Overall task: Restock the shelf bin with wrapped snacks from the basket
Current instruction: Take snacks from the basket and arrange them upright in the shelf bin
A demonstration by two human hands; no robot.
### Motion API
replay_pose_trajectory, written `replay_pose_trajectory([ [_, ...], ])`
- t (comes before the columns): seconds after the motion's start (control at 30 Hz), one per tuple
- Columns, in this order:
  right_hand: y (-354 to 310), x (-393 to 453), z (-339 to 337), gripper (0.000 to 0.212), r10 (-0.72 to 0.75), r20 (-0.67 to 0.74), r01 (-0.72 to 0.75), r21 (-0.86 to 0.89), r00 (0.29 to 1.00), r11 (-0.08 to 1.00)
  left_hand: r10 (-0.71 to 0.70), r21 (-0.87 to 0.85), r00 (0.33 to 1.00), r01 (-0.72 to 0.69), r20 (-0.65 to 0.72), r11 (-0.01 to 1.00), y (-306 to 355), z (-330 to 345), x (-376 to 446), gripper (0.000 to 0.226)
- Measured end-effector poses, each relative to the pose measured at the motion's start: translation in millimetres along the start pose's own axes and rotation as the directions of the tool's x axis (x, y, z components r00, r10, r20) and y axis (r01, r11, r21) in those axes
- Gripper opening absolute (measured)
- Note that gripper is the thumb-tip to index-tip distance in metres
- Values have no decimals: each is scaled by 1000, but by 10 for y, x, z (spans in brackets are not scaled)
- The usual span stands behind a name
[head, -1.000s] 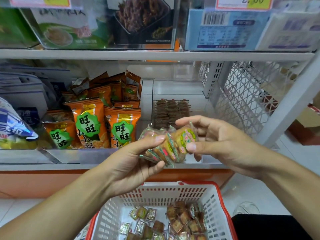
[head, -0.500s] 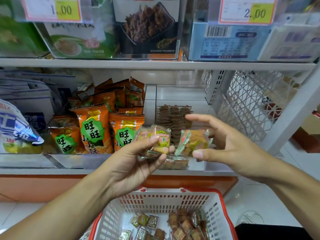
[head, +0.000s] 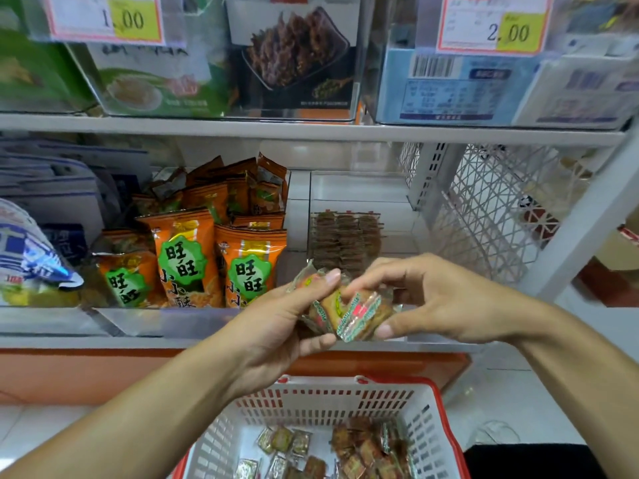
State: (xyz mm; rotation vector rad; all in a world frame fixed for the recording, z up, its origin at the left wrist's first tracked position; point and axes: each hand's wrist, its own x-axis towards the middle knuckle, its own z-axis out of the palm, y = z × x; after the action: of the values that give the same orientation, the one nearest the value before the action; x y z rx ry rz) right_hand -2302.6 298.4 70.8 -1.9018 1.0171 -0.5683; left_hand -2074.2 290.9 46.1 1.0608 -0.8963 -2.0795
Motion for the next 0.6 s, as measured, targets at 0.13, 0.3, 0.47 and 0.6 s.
replay_pose_trajectory([
  [0.13, -35, 7, 108, 66, -22, -57, 14, -141, 998, 990, -54, 18, 998, 53, 34, 998, 35, -62, -7, 29],
  [0.3, -83, -18, 143, 78, -60, -37, 41, -388, 998, 921, -76, -60, 994, 81, 81, 995, 117, -184, -5, 21],
  [0.47, -58, -20, 158, 76, -84, -97, 41, -383, 992, 923, 13, -90, 998, -8, 61, 996, 112, -197, 27, 18],
  [0.6, 15, 0, 13, 53, -63, -186, -9, -361, 981, 932, 75, -158, 997, -77, -22, 984, 91, -199, 87, 17],
])
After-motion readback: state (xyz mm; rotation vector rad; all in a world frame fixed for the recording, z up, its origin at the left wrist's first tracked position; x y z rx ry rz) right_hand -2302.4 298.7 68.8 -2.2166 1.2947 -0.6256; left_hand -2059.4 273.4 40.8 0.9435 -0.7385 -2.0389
